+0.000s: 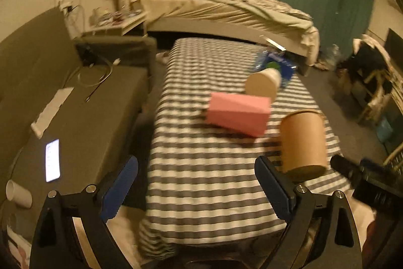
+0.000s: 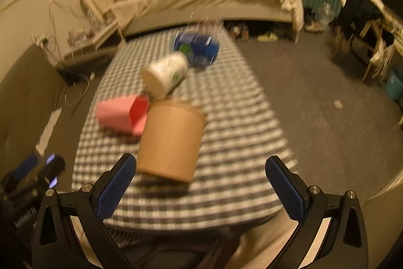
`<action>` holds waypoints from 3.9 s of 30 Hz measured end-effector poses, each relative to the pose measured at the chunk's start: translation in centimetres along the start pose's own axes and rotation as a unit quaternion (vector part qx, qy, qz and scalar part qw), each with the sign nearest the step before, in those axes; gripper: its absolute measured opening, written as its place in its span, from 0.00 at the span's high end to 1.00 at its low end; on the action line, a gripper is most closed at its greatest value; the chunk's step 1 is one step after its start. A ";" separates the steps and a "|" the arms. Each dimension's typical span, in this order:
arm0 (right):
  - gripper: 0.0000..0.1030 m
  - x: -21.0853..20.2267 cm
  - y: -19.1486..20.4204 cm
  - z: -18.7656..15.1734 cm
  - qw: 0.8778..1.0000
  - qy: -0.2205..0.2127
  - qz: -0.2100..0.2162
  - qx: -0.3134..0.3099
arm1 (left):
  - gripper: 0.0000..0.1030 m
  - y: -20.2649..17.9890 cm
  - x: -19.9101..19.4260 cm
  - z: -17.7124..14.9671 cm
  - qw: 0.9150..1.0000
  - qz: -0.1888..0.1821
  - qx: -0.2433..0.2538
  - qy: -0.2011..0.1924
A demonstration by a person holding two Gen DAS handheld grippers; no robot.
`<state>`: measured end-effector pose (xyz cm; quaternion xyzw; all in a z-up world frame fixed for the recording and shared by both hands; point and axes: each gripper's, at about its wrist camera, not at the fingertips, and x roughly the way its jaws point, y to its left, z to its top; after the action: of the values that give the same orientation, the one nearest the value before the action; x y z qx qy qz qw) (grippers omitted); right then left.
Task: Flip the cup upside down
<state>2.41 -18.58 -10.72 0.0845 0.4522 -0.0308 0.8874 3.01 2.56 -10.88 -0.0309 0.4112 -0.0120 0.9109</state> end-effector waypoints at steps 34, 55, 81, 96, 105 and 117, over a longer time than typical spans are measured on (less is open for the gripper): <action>0.27 2.8 2.6 1.6 0.999 0.019 -0.015 -0.029 | 0.06 2.3 3.8 -1.4 0.999 -0.007 -0.005 0.041; 0.31 9.5 2.8 6.5 0.976 0.187 -0.049 -0.096 | 0.06 3.7 5.9 -1.3 0.997 -0.003 -0.022 0.067; 0.36 -7.4 -1.3 7.4 0.990 -0.097 0.059 -0.081 | 0.06 -5.0 -6.9 5.3 0.993 -0.010 0.029 -0.113; 0.30 -8.0 -3.4 4.3 0.989 -0.109 0.077 -0.069 | 0.04 -6.9 -8.8 4.0 0.991 0.004 0.048 -0.126; 0.12 -7.5 -3.5 4.0 0.990 -0.105 0.067 -0.065 | 0.00 -6.1 -8.0 3.9 0.993 0.005 0.033 -0.112; 0.12 -7.3 -3.6 3.9 0.991 -0.105 0.057 -0.063 | 0.00 -6.1 -7.8 3.7 0.994 -0.003 0.029 -0.105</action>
<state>0.72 -23.00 -3.05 0.0507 0.3521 0.0396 0.9337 0.66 -2.97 -2.17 -0.0067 0.3126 -0.0230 0.9496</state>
